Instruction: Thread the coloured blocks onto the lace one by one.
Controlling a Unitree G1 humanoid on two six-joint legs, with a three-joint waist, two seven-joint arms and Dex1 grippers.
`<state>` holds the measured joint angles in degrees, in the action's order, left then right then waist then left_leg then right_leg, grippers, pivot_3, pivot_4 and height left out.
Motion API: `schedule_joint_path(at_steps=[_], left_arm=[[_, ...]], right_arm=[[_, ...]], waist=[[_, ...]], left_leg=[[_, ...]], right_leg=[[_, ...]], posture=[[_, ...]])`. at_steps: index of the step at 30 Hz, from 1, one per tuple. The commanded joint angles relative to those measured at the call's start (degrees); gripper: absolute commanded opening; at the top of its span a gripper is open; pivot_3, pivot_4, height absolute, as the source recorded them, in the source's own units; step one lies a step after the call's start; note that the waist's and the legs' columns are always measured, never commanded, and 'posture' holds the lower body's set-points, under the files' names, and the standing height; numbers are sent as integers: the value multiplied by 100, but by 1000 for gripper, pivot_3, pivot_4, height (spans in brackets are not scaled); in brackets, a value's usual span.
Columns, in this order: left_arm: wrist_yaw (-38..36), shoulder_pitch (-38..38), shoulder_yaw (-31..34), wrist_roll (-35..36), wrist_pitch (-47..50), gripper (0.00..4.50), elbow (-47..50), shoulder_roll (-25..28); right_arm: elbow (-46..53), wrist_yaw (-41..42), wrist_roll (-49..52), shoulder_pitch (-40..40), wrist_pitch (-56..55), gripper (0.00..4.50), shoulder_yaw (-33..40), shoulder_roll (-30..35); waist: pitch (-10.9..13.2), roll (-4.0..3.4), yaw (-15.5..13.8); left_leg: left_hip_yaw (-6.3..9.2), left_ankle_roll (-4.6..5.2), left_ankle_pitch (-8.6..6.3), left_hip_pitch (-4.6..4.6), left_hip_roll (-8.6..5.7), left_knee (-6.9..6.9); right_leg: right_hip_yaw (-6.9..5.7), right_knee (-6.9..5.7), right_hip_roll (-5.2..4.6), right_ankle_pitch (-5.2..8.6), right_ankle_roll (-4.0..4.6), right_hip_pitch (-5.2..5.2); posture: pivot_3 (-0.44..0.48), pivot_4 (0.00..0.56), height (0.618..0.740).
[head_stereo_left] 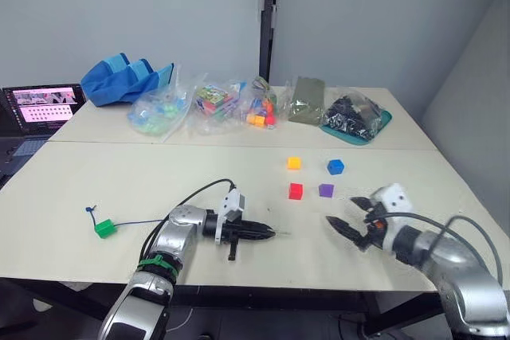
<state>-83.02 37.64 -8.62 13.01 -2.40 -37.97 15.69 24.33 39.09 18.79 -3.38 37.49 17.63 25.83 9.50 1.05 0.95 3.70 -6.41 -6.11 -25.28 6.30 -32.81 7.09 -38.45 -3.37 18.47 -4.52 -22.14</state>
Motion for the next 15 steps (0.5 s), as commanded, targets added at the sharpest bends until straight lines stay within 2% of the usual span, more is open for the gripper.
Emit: schedule_joint_path(at_steps=[1, 9, 14, 15], left_arm=[[-37, 94, 108, 91, -44, 0, -4, 58], [-79, 117, 188, 157, -109, 0, -21, 81], [-34, 70, 211, 173, -86, 0, 115, 100], [0, 45, 230, 184, -74, 0, 164, 103]], right_arm=[[365, -123, 531, 511, -193, 4426, 576, -192], [322, -492, 705, 1125, -666, 4426, 806, -380], [199, -474, 765, 1092, -790, 4426, 701, -272], [56, -545, 731, 883, -779, 4426, 635, -237]], waist=[[0, 0, -2], [0, -1, 24], [0, -1, 14], [0, -1, 18]], left_leg=[[0, 0, 0, 0, 0, 0], [0, 0, 0, 1, 0, -1], [0, 0, 0, 0, 0, -1], [0, 0, 0, 0, 0, -1]], right_leg=[[1, 1, 0, 0, 0, 0], [2, 0, 0, 0, -1, 1], [2, 0, 0, 0, -1, 1], [1, 0, 0, 0, -1, 1]], posture=[[0, 150, 740], [0, 150, 740], [0, 150, 740], [0, 150, 740]])
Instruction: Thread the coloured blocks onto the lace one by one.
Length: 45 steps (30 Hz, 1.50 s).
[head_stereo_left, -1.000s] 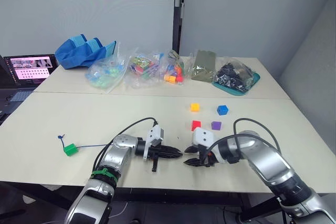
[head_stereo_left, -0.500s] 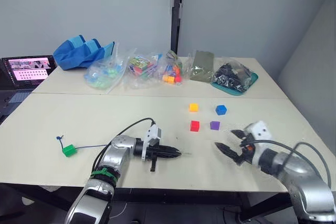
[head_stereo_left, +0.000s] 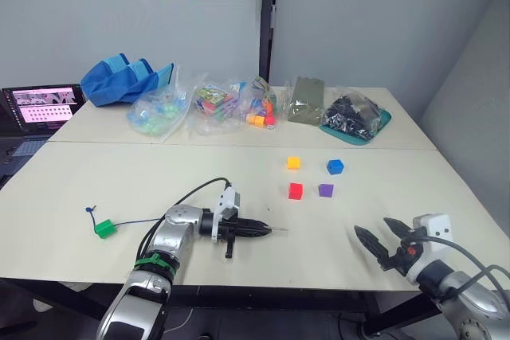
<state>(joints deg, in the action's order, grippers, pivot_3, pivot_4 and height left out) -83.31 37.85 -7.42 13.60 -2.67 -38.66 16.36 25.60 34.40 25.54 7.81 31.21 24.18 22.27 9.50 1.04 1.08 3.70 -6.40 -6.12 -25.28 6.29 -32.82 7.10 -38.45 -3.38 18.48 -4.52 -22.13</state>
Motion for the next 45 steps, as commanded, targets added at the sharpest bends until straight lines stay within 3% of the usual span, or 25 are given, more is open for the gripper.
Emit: schedule_joint_path(at_steps=[1, 5, 9, 15, 20, 24, 27, 28, 37, 42, 45], left_arm=[[53, 6, 124, 134, -38, 0, 269, 38], [197, -37, 215, 172, -16, 0, 281, 17], [312, -150, 269, 138, -73, 0, 394, 115], [663, -274, 356, 146, -75, 0, 574, 105], [841, -492, 323, 162, -18, 0, 866, 54], [1008, -680, 344, 186, 79, 0, 1160, 72], [1072, -801, 364, 203, 139, 0, 1328, 140], [1093, -831, 375, 210, 154, 0, 1368, 166], [1216, -936, 342, 263, 251, 0, 1571, 240], [1153, -883, 276, 281, 224, 0, 1455, 198], [1076, -755, 241, 283, 177, 0, 1257, 156]], right_arm=[[-177, -133, 34, -389, -144, 4426, -71, 147], [-1000, -276, -216, -1307, -254, 4426, -365, 348], [-3055, -324, -791, -3297, -586, 4426, -954, 641], [-5974, -326, -1512, -5284, -1315, 4426, -1536, 762], [-8102, -464, -1957, -6480, -2245, 4426, -1809, 580], [-9250, -763, -2189, -7031, -2626, 4426, -1864, 419], [-9645, -828, -2266, -7168, -2770, 4426, -1849, 303], [-9731, -845, -2269, -7190, -2800, 4191, -1825, 263], [-9900, -878, -2221, -7230, -3080, 1246, -1644, 177], [-9372, -481, -2035, -7107, -2955, 1168, -1482, 351], [-7893, -384, -1606, -6497, -2230, 1167, -1254, 342]], waist=[[0, 0, 16], [0, 0, 65], [1, -3, 160], [1, -4, 96], [2, -6, 135], [2, -7, 159], [2, -7, 155], [2, -8, 159], [3, -10, 159], [4, -11, 160], [5, -12, 146]], left_leg=[[0, 0, 0, 1, 0, 0], [0, 0, 0, 2, 0, 0], [0, 1, 1, 4, -1, 2], [3, 1, 1, -3, -1, 11], [3, 1, 2, -4, -5, 13], [3, 0, 2, -3, -5, 14], [3, 0, 3, -3, -5, 15], [3, -1, 3, -3, -5, 14], [3, -3, 4, -3, -5, 14], [3, -3, 4, -3, -5, 14], [2, -2, 4, -3, -5, 14]], right_leg=[[0, 0, 0, 0, 0, 0], [1, -1, 0, -1, 0, 0], [3, -1, 0, -2, 0, -1], [-5, 24, -2, 0, 0, 3], [-4, 32, -7, -1, -2, 4], [-4, 27, -7, -1, -1, 3], [-4, 26, -7, -1, -1, 3], [-4, 26, -7, -1, -1, 3], [-3, 23, -7, -1, -1, 3], [-3, 23, -7, -1, -2, 3], [-3, 23, -7, -1, -2, 3]], posture=[[0, 150, 740], [0, 150, 740], [0, 150, 740], [0, 150, 740], [0, 150, 740], [0, 150, 740], [0, 150, 740], [0, 150, 740], [0, 150, 740], [0, 150, 740], [0, 150, 740]])
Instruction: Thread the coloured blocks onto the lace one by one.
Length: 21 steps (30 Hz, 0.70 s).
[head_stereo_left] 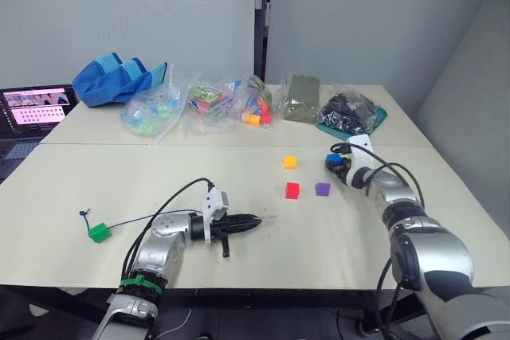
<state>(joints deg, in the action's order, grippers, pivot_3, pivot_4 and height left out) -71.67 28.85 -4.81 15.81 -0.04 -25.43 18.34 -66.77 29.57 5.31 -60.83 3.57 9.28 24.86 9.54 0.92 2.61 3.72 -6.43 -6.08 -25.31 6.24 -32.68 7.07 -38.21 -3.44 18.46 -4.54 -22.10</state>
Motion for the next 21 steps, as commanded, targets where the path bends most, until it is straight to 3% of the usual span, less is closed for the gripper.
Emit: schedule_joint_path(at_steps=[1, 8, 11, 16, 21], left_arm=[[-106, 200, -17, 58, -104, 0, -157, -53], [-313, 690, 6, 26, -337, 0, -960, -135], [-507, 957, -36, -21, -482, 0, -1398, -205], [-751, 1305, -76, -104, -729, 0, -1994, -345], [-874, 1433, -51, -145, -821, 0, -2164, -392]], right_arm=[[2216, 64, 562, 747, 949, 1167, 270, 54], [7799, -937, 1420, 3364, 3814, 1167, 289, -352], [9479, -1408, 1722, 4323, 4807, 1167, 123, -720], [10434, -1931, 1657, 5372, 5255, 1167, -414, -1226], [10604, -2348, 1729, 5608, 5533, 1167, -495, -1669]], waist=[[0, 0, -31], [-1, -3, -37], [-2, -2, -32], [-3, 0, -20], [-3, 1, -19]], left_leg=[[1, 0, 0, 0, 0, -1], [3, 0, 0, -3, 0, -4], [6, 2, -1, -4, 0, -1], [6, 2, -2, -4, -1, -7], [7, 3, -2, -5, -1, -7]], right_leg=[[-1, -1, 0, 0, 0, 1], [-2, -7, 1, 1, 0, -2], [-2, -8, 3, 1, -1, -4], [0, -10, 2, 0, -3, -2], [-1, -10, 2, 0, -2, -4]], posture=[[0, 150, 740], [0, 150, 740], [0, 150, 740], [0, 150, 740], [0, 150, 740]])
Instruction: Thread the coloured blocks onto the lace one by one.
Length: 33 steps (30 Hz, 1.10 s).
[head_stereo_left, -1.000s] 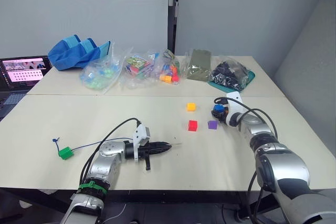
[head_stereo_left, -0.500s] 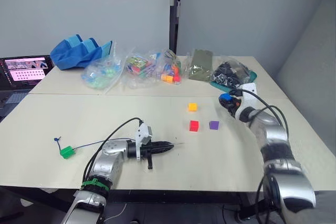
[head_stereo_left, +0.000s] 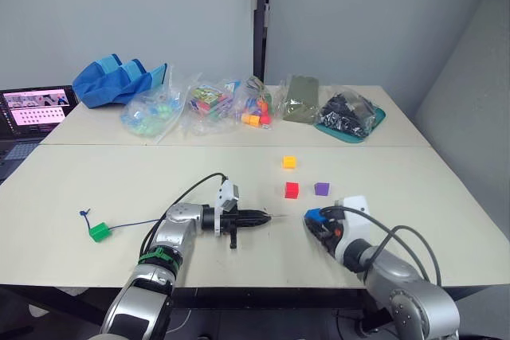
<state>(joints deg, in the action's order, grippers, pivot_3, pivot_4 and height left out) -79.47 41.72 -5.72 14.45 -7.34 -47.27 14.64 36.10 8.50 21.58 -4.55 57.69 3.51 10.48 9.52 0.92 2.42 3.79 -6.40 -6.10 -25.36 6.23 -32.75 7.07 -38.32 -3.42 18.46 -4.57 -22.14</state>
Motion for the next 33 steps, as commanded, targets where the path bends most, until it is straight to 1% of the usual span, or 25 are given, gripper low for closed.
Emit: schedule_joint_path(at_steps=[1, 3, 5, 8, 9, 10, 12, 13, 15, 17, 19, 21, 22, 24, 26, 28, 30, 33], left_arm=[[-112, 154, 44, -10, -91, 0, 18, -23], [-137, 148, 58, -15, -83, 0, 35, -15], [-126, 115, 72, -38, -89, 0, 62, 9], [-118, 42, 107, -41, -77, 0, 126, 52], [-119, 13, 119, -35, -69, 0, 150, 70], [-110, -24, 131, -30, -61, 0, 183, 89], [-92, -89, 152, -16, -40, 0, 250, 121], [-82, -117, 163, -10, -28, 0, 284, 134], [-57, -182, 179, -8, -8, 0, 363, 156], [-39, -232, 191, -9, 5, 0, 423, 171], [-11, -309, 200, -2, 29, 0, 532, 187], [33, -426, 199, 8, 70, 0, 707, 204], [54, -486, 194, 11, 96, 0, 801, 211], [97, -613, 148, -33, 121, 0, 995, 238], [123, -793, 46, -113, 155, 0, 1289, 296], [181, -943, -8, -104, 274, 0, 1615, 347], [261, -1105, -57, -74, 425, 0, 1979, 393], [381, -1285, -103, -27, 627, 0, 2401, 437]], right_arm=[[325, -294, 125, -22, 171, 1167, 109, -304], [326, -348, 194, -41, 290, 2230, 199, -433], [309, -342, 291, -84, 425, 2907, 287, -466], [317, -278, 358, -120, 564, 3965, 272, -319], [334, -269, 414, -142, 591, 4279, 312, -334], [372, -223, 479, -195, 623, 4470, 375, -294], [461, -51, 621, -293, 675, 4470, 476, -109], [509, 112, 678, -319, 676, 4470, 463, 98], [568, 638, 750, -375, 584, 4470, 413, 782], [538, 1059, 870, -472, 474, 4470, 453, 1313], [390, 1864, 894, -703, 196, 4470, 289, 2176], [132, 3217, 668, -1012, -448, 4470, -276, 3428], [-52, 3825, 517, -1169, -839, 4470, -553, 3943], [-661, 4560, 208, -1628, -1495, 4470, -979, 4491], [-1457, 5224, -186, -2311, -2180, 4470, -1467, 4630], [-2102, 5744, -506, -2901, -2702, 4470, -1891, 4537], [-2704, 6146, -916, -3376, -3282, 4470, -2313, 4368], [-3390, 6577, -1309, -3842, -3805, 4470, -2677, 4100]], waist=[[0, 0, 1], [0, 1, -1], [0, 0, -1], [0, 0, -1], [0, 0, -1], [0, 0, 0], [0, 0, 2], [0, 0, 1], [0, 0, 0], [0, 1, -1], [0, 0, 1], [0, 0, 20], [0, -1, 21], [0, 0, 26], [0, 1, 53], [1, 1, 51], [1, 1, 26], [1, 1, -4]], left_leg=[[2, 0, 0, 0, 0, 0], [2, 0, 0, -2, 0, 0], [2, 0, 0, -3, 0, 0], [3, 0, 0, -3, 0, 1], [3, 0, 0, -3, 0, 0], [3, 0, 0, -3, 0, 1], [3, 1, -1, -3, 0, 2], [3, 1, -1, -3, 0, 1], [3, 1, -1, -4, 0, 0], [3, 1, -1, -4, 0, 1], [3, 2, -1, -4, 0, 1], [2, 2, -1, -4, -2, -3], [2, 3, -2, -3, -2, -1], [3, 6, -4, 3, -1, 3], [3, 9, -6, 5, 0, 2], [1, 8, -5, 3, -1, -1], [1, 7, -5, 3, -1, 0], [1, 4, -3, 1, -1, -1]], right_leg=[[-1, 0, 0, 0, 0, 0], [-1, 0, 0, 0, 0, 0], [-1, 1, 0, 0, 0, 0], [-2, 1, 0, 0, 0, 0], [-2, 1, 0, 0, 0, 0], [-2, 1, 0, 0, 0, 0], [-2, 1, 0, 0, 0, -1], [-1, 1, 0, 0, 0, -1], [-1, 2, 0, 0, 0, -1], [-2, 3, 0, 0, 0, 0], [-3, 4, 0, 0, 0, 1], [2, 9, -2, 0, -1, 1], [0, 10, -2, -1, -2, 2], [-2, 14, 0, 1, -3, 3], [1, 19, 0, 1, -4, 6], [1, 20, -1, 0, -4, 6], [1, 20, 0, 0, -3, 5], [0, 22, 0, 0, -3, 4]], posture=[[0, 150, 740], [0, 150, 740], [0, 150, 740], [0, 150, 740], [0, 150, 740], [0, 150, 740], [0, 150, 740], [0, 150, 740], [0, 150, 740], [0, 150, 740], [0, 150, 740], [0, 150, 740], [0, 150, 740], [0, 150, 740], [0, 150, 740], [0, 150, 740], [0, 150, 740], [0, 150, 740]])
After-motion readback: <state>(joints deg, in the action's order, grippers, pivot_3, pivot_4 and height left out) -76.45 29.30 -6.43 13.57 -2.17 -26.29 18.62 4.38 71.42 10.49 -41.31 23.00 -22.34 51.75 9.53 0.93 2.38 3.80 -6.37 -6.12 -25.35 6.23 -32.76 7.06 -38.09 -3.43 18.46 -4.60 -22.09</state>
